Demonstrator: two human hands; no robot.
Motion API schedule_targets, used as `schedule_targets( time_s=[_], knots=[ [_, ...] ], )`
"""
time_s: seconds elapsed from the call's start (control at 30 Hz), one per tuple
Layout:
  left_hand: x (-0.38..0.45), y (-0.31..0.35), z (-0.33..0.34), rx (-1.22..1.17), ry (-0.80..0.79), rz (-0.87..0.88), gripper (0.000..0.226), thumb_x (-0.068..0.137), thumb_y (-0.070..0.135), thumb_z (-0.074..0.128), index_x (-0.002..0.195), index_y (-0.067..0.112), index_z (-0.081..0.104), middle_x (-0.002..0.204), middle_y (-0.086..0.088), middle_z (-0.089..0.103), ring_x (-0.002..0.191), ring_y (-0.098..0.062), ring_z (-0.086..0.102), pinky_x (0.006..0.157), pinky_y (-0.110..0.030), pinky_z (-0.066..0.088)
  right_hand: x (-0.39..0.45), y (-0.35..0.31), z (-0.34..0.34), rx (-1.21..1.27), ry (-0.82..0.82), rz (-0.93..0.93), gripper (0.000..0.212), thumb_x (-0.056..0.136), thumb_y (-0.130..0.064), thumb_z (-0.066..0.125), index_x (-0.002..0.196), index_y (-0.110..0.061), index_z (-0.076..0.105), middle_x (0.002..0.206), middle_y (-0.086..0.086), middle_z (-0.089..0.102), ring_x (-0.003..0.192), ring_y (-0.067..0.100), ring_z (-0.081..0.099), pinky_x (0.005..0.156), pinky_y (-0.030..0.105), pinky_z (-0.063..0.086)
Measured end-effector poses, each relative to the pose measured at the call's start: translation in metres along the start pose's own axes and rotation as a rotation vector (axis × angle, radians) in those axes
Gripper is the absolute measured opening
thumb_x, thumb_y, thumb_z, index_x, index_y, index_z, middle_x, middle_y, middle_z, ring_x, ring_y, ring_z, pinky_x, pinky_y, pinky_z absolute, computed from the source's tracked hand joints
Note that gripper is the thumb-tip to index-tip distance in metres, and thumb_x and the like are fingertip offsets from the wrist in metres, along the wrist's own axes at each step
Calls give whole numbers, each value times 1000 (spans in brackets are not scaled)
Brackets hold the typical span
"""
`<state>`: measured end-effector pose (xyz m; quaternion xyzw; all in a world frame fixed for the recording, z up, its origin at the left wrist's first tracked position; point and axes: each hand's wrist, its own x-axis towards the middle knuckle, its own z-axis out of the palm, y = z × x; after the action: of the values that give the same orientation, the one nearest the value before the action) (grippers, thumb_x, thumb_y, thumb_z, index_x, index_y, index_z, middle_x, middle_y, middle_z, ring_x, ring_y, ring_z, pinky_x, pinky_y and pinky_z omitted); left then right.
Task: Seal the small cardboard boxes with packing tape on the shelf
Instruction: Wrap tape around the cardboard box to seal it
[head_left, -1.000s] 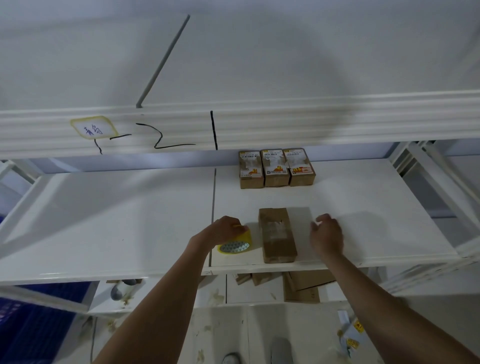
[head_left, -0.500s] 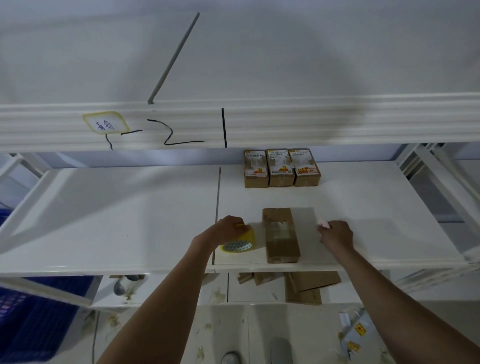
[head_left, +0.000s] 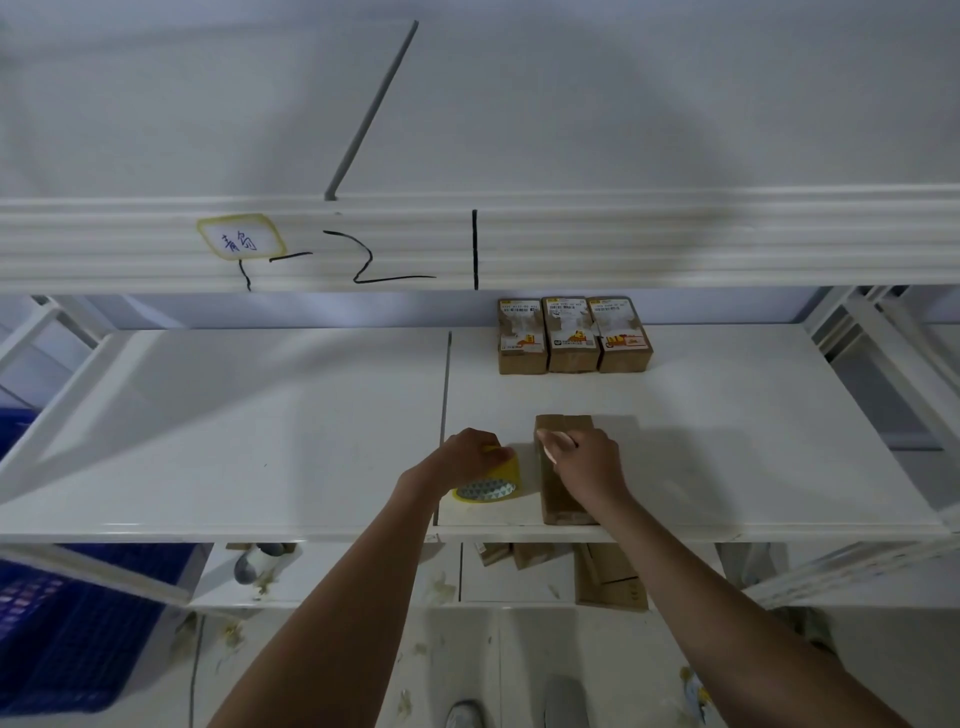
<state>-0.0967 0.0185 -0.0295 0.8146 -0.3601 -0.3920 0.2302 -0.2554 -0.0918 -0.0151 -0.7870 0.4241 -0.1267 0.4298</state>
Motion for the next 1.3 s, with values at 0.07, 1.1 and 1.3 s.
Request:
schedule_targets(
  time_s=[0.07,1.1,1.3],
  knots=[
    [-1,0,-1,5,2,3,30,99,40,54,106,15,68,111,-11,65,102,-29,65,93,-43,56,-4,0,9,-61,-52,-43,36,101,-38,53,95,-5,67,83,-4,64,75,9,60,61,14,37],
    [-6,-6,-4,-1,-38,35,32,103,36,47,118,13,63,116,-9,63,101,-23,62,88,-33,51,-17,8,18,-260,-211,-189,18,106,-31,41,118,-18,37,93,1,58,71,11,55,53,20,37],
    [-5,-3,-4,10,-33,26,33,103,37,47,118,12,63,116,-10,63,102,-24,62,88,-33,52,-15,10,18,-243,-224,-203,11,106,-26,44,115,-21,40,98,1,61,76,11,58,55,18,38]
  ],
)
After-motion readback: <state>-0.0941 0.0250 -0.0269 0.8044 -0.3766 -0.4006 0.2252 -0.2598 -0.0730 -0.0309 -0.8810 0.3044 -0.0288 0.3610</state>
